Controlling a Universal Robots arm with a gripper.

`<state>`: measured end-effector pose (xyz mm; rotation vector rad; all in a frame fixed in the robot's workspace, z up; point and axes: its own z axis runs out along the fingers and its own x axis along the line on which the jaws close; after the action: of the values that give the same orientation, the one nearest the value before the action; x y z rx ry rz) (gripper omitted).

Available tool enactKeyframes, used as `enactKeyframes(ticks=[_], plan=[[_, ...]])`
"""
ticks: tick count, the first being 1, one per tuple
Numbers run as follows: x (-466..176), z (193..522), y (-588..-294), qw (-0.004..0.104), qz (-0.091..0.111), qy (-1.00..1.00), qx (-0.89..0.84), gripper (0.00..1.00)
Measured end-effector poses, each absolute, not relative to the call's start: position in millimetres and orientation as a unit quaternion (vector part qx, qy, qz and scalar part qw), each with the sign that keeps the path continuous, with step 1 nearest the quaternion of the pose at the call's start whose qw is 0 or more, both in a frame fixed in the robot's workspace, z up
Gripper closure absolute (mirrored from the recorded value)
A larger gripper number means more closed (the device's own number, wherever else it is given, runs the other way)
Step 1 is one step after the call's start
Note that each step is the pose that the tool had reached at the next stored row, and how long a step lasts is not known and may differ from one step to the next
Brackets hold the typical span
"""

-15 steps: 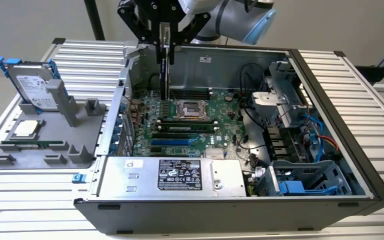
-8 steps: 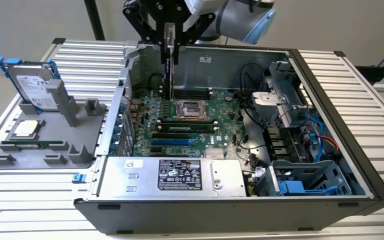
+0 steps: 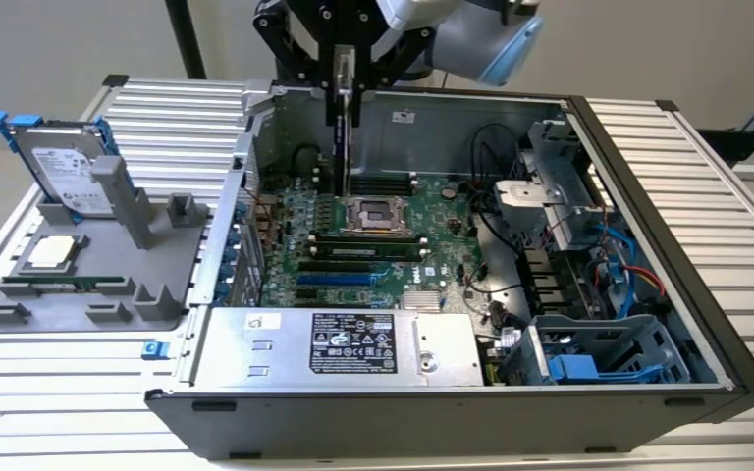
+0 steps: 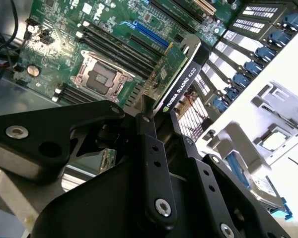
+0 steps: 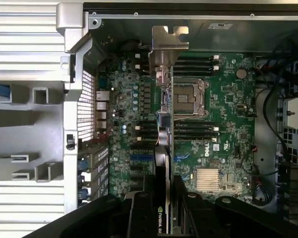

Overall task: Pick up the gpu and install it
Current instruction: 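Pick up the gpu and move the gpu toward the slot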

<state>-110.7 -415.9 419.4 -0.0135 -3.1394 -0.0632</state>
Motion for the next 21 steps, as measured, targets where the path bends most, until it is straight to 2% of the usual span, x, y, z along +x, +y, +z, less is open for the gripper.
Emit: enactKeyframes(ticks=[21], plan=[[-93.9, 419.4, -415.9, 0.001, -0.020, -1.000, -0.004, 1.00]])
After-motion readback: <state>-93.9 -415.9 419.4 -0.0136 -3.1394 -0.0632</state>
